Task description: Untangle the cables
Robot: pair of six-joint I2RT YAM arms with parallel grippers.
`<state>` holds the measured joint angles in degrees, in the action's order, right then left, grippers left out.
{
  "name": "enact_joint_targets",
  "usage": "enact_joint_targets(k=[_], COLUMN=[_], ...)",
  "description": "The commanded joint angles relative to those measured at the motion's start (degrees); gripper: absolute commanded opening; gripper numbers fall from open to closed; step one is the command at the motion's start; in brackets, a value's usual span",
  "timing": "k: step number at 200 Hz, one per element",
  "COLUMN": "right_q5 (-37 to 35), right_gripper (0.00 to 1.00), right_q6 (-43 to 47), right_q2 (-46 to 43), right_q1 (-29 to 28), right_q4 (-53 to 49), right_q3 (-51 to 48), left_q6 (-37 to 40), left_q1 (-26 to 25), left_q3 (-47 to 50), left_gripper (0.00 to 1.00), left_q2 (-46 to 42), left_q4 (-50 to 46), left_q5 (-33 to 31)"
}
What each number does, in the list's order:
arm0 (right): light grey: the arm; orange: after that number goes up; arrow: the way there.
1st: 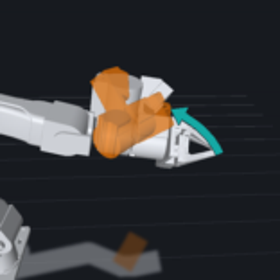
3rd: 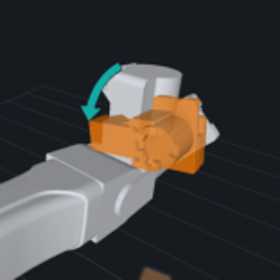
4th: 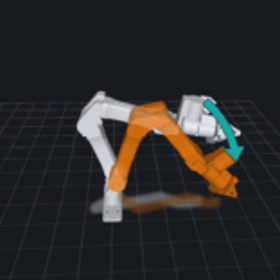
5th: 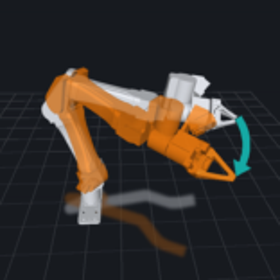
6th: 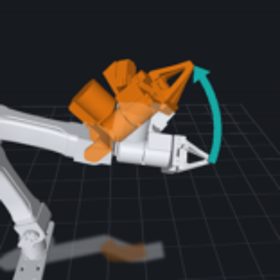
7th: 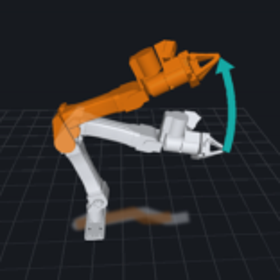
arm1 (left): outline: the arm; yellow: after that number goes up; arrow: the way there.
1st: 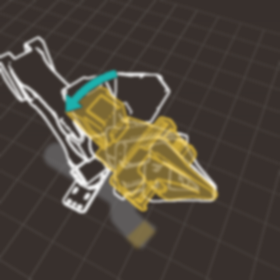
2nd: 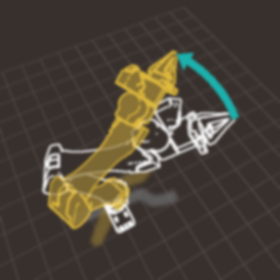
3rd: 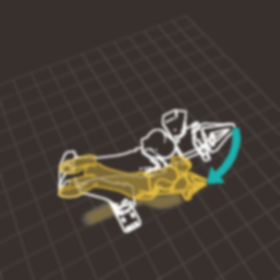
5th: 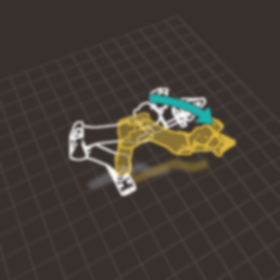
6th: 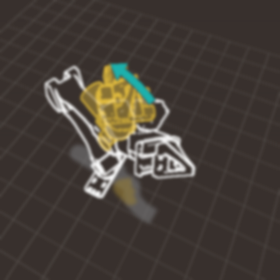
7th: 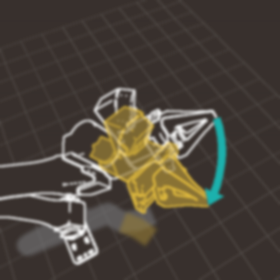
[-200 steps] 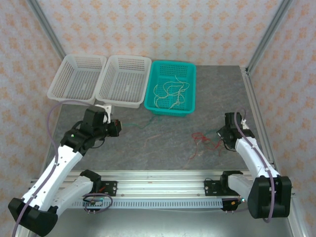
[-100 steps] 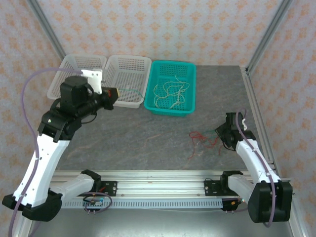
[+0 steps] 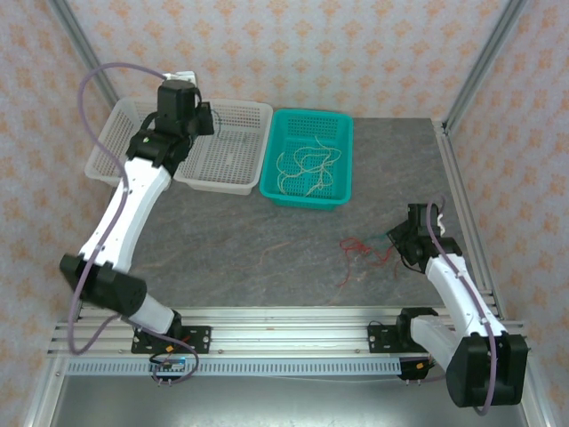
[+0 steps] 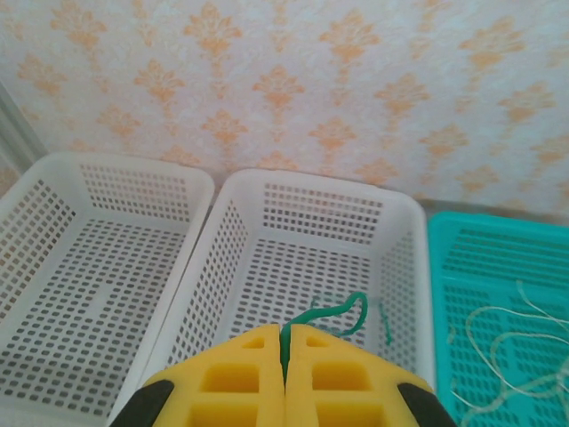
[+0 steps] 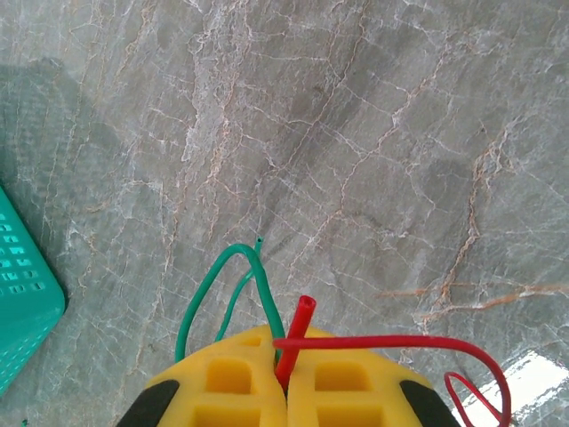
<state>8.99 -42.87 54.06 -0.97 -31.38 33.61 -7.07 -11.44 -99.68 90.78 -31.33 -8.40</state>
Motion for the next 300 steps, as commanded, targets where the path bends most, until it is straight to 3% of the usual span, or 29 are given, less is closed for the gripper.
enact_joint_targets(k=[1,44,98,129,151,168,194,214,241,269,300], right_q5=[-1.25,-2.65,-2.40,-2.27,-1.71,-1.68,-2.86,-2.64,-1.10,-0.64,0.62], right_gripper=[0.04,0.04,0.05,0.05,0.05,0.06,0.06,0.06,0.06,0.06,0.07], right_q6=[0.98,1.47,1.38,0.79,0.42,0.65,1.88,1.48,-0.11,0.34,1.44], right_q2=[-1.52,-3.08,-2.85,-2.68,-2.82,-3.32,-4.05,-3.73,-2.79,-1.99,-1.77], right_q1=[-0.26,-0.27,-0.28,-0.31,-0.28,-0.32,-0.34,-0.30,-0.29,-0.39,-0.37], right_q4=[-2.48,-4.02,-3.91,-3.65,-3.88,-4.61,-5.65,-4.92,-3.18,-2.88,-2.49], right_q3=[1.15,0.98,1.38,1.46,1.64,1.78,2.32,2.36,2.19,2.25,2.43], left_q6=[1.65,0.70,3.36,7.59,6.85,5.66,4.53,3.55,2.37,-0.11,-4.19], left_q1=[2.25,4.63,4.66,3.30,3.09,3.09,2.94,2.48,2.45,2.33,0.29], left_q3=[-2.54,-9.22,-0.93,-1.71,-3.65,-4.80,-5.41,-4.93,-5.00,-5.91,-0.76], left_gripper=[0.00,0.00,0.00,0.22,0.29,0.45,0.70,0.99,1.00,1.00,1.00], left_q2=[5.45,18.08,23.96,26.88,29.64,30.48,26.46,20.31,11.69,4.87,-3.30], left_q4=[7.04,4.33,5.98,3.16,0.48,-0.74,-0.81,0.16,0.38,-0.34,0.10], left_q5=[0.21,4.61,3.88,6.46,7.61,7.71,9.99,10.66,12.40,18.22,23.74])
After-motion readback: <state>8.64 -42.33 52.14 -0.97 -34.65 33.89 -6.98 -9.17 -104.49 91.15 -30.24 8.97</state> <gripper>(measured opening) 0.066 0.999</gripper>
